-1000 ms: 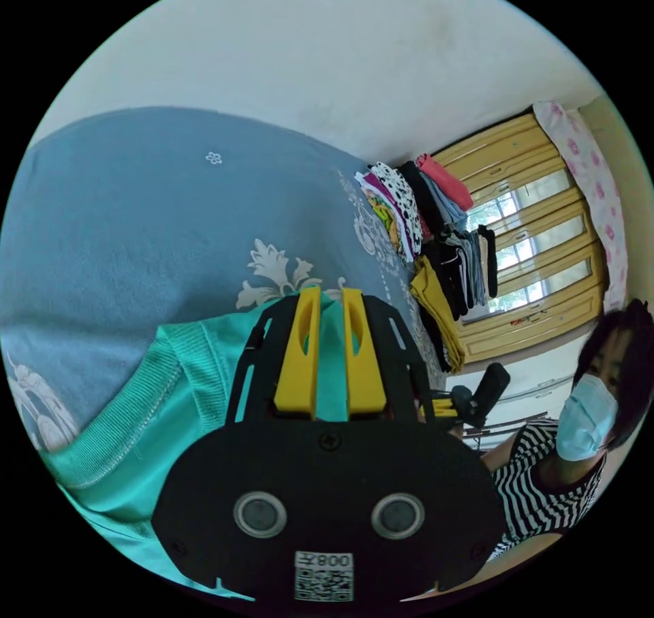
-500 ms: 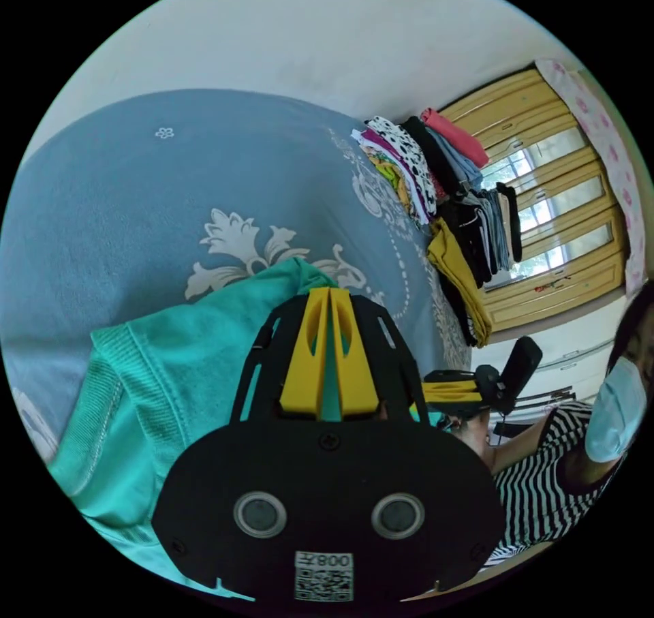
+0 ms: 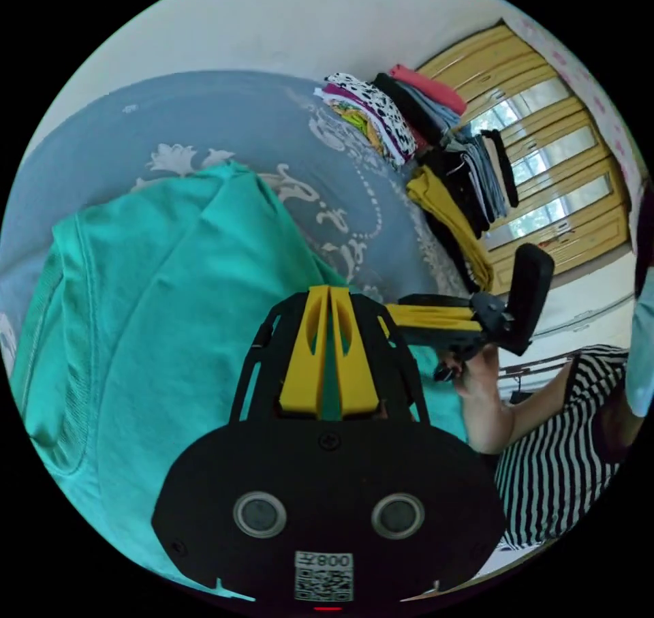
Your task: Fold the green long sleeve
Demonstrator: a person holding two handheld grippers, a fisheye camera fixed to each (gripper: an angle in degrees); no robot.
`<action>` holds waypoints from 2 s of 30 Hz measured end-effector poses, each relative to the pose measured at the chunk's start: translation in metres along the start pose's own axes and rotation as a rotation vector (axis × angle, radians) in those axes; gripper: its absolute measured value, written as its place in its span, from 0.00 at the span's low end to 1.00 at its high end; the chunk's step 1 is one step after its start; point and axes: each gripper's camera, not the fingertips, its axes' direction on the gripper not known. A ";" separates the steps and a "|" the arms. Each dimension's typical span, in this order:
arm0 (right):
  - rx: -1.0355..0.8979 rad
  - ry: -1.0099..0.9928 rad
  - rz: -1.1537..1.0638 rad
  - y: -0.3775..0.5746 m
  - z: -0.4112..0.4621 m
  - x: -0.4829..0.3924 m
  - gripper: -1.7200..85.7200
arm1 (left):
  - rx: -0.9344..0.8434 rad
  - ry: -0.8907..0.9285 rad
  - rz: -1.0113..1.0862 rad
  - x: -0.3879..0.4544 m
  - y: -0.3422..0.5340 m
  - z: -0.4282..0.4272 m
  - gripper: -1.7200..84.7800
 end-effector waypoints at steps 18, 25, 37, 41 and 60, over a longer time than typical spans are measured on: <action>-0.001 0.024 -0.079 -0.010 0.015 -0.017 0.02 | 0.673 -0.164 -0.787 -0.014 0.401 -0.378 0.07; 0.014 -0.064 -0.055 -0.027 -0.003 -0.018 0.02 | 0.969 -0.351 -1.228 -0.039 0.570 -0.514 0.14; -0.137 -0.195 -0.098 -0.044 0.025 -0.061 0.02 | 1.007 -0.217 -1.326 -0.051 0.620 -0.596 0.05; -0.184 -0.269 -0.132 -0.051 0.034 -0.069 0.02 | 1.032 -0.291 -1.106 -0.006 0.592 -0.651 0.05; -0.297 -0.605 -0.067 -0.091 0.083 -0.060 0.12 | 0.295 0.149 -0.357 0.192 0.374 -0.407 0.11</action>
